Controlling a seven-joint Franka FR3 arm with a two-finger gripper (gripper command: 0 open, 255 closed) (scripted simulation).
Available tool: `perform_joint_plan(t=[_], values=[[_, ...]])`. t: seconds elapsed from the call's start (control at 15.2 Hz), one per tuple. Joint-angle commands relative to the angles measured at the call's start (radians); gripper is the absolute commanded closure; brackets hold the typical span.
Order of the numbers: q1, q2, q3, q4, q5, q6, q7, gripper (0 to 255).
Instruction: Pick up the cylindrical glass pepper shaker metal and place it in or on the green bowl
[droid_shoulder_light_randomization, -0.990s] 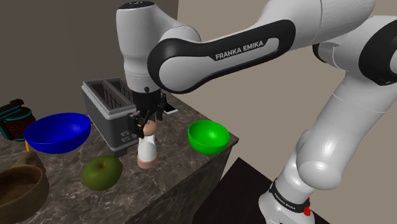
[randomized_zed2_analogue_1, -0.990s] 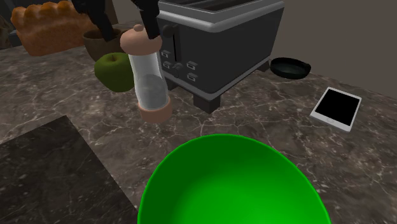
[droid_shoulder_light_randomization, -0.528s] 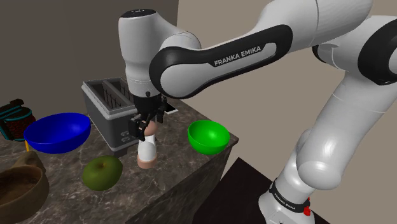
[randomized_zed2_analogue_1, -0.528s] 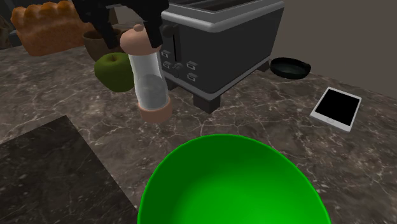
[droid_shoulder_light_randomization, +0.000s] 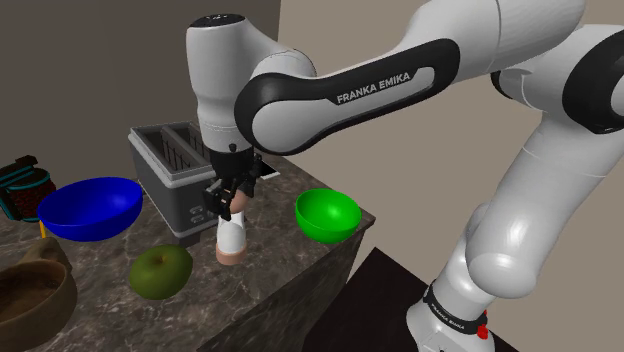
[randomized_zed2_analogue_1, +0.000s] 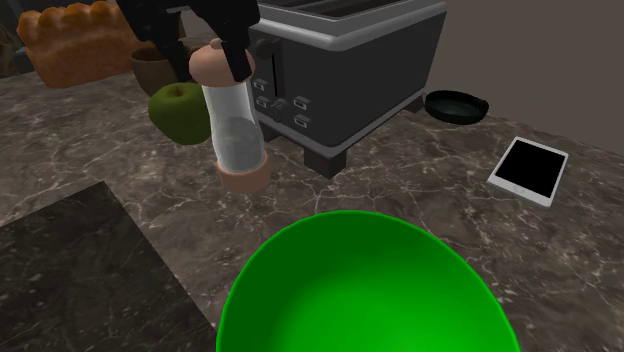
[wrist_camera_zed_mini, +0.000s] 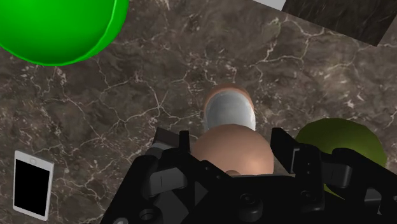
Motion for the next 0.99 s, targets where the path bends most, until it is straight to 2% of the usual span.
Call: perform_joint_plan(t=[0.0, 0.2, 0.92], values=[[0.000, 0.000, 0.000, 0.000, 0.000, 0.000, 0.000, 255], [0.000, 0.000, 0.000, -0.001, 0.000, 0.001, 0.000, 255], [-0.001, -0.031, -0.002, 0.116, 0.025, -0.139, -0.035, 255]])
